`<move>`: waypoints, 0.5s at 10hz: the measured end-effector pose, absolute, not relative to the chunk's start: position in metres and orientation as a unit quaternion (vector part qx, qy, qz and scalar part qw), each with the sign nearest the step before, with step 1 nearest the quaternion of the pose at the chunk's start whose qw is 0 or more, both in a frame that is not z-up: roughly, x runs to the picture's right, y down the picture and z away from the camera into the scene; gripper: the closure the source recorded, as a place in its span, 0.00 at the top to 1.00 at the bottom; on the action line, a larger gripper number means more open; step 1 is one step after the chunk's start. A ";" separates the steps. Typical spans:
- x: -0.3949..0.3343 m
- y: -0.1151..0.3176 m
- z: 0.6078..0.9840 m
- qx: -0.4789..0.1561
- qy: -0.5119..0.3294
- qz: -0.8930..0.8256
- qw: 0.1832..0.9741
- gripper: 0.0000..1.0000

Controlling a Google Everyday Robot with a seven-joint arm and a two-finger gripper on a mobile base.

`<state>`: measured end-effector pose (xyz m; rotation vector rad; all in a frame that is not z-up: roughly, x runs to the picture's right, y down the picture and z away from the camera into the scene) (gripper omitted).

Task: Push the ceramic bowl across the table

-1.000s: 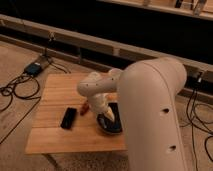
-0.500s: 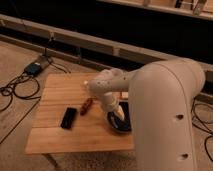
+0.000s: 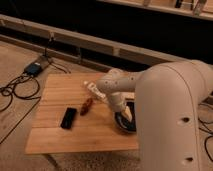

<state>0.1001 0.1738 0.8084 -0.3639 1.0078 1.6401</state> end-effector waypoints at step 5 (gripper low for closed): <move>0.107 0.172 0.807 -0.154 0.428 0.701 0.549 0.65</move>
